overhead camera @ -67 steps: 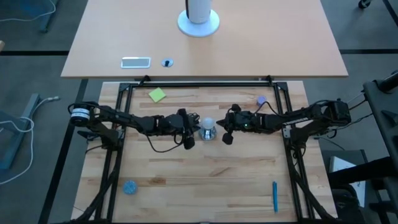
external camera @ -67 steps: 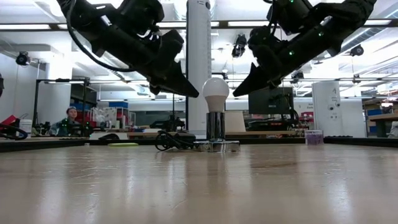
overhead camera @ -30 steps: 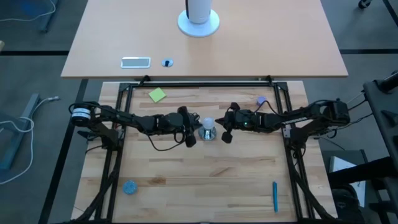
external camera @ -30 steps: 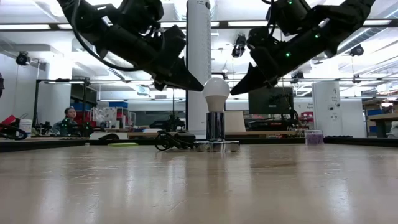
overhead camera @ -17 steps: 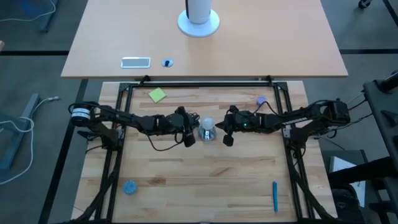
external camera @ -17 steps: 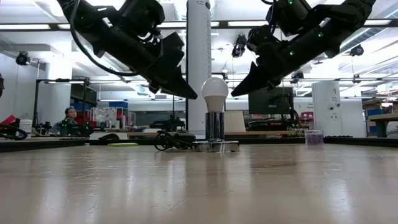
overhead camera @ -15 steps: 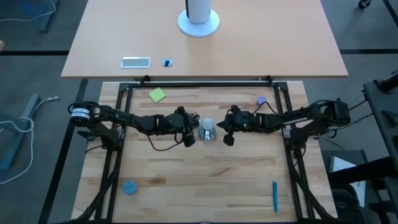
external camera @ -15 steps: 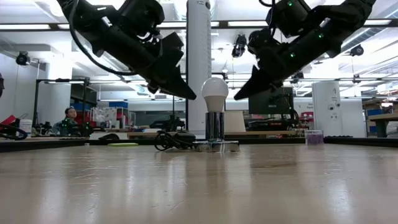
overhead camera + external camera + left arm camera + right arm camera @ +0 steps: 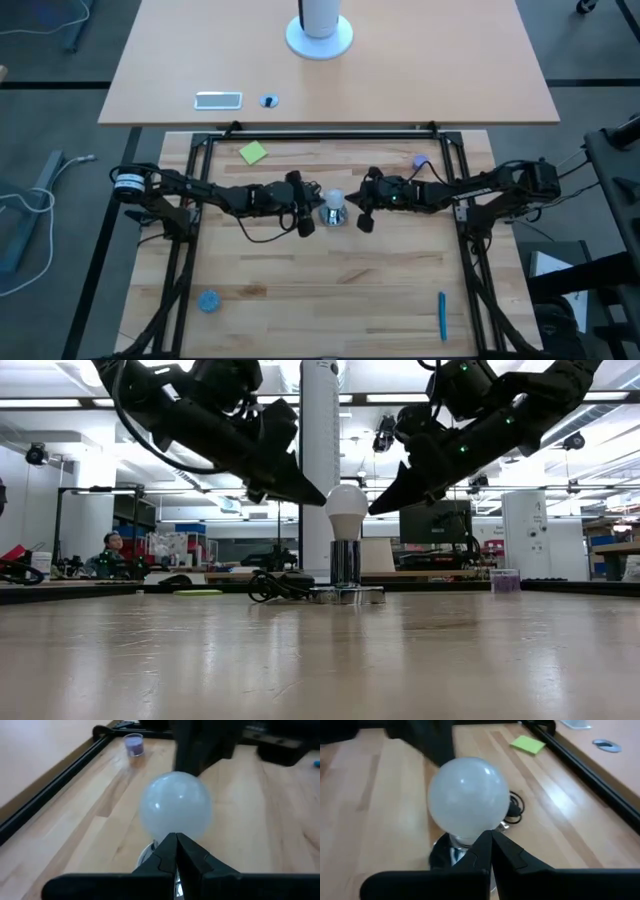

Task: Screw lightbulb
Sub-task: Insert the white lightbulb into the silver lamp

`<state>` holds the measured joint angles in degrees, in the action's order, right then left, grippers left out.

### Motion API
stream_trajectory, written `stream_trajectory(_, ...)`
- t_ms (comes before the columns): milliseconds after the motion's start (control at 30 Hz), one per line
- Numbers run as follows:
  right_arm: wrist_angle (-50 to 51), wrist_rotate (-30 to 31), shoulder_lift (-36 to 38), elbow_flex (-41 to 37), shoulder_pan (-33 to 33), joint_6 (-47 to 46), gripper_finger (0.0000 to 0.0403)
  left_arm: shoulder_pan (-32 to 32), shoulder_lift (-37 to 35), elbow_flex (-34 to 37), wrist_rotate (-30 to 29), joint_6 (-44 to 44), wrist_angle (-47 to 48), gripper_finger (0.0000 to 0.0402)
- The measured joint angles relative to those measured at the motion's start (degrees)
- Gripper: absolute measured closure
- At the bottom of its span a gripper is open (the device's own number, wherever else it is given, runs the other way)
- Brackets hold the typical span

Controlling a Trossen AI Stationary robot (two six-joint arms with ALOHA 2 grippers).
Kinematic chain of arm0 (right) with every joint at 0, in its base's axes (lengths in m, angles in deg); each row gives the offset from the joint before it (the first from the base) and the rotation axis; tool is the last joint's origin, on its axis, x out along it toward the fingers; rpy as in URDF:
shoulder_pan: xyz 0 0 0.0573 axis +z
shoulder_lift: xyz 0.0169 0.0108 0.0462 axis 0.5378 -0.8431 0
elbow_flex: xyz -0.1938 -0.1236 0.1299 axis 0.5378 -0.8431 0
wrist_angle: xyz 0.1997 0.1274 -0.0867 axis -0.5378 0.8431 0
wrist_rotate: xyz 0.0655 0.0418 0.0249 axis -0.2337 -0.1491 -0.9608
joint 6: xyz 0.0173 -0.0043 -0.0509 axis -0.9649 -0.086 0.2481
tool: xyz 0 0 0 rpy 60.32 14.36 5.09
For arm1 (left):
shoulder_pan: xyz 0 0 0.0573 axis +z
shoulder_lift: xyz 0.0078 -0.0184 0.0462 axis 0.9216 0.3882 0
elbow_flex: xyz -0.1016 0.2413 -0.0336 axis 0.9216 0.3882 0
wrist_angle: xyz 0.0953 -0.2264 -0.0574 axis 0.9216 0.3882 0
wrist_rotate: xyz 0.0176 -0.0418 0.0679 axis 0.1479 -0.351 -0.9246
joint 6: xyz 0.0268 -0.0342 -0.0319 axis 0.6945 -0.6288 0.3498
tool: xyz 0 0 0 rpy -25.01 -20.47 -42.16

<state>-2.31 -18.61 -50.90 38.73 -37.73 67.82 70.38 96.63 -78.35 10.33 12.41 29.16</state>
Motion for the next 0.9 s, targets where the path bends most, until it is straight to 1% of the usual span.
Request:
stream_trajectory(133,0.1,-3.0,0.0,0.0,0.4,0.2,0.0403,0.2,0.0,0.0,-1.5,-0.3,0.8,0.0401)
stream_trajectory(267,0.2,-3.4,0.0,0.0,0.4,-0.3,0.0403,0.2,0.0,0.0,-2.9,-0.4,1.7,0.0401)
stream_trajectory(467,2.9,1.2,0.5,0.0,0.3,-0.5,0.0403,0.1,-0.1,0.0,-2.9,-0.5,2.5,0.0401)
stream_trajectory(600,3.8,4.1,0.5,0.0,0.2,-0.1,0.0403,-0.1,-0.3,0.0,1.1,-0.5,2.2,0.0401)
stream_trajectory(700,0.9,4.0,-0.2,0.0,0.0,1.0,0.0403,-0.1,0.1,0.0,2.0,0.0,0.8,0.0401)
stream_trajectory(800,-1.3,2.0,-0.6,0.0,0.0,2.1,0.0403,0.2,0.4,0.0,1.9,0.3,0.5,0.0401)
stream_trajectory(900,-1.4,0.3,-0.7,0.0,0.0,1.9,0.0403,0.2,0.4,0.0,-0.6,0.4,0.5,0.0401)
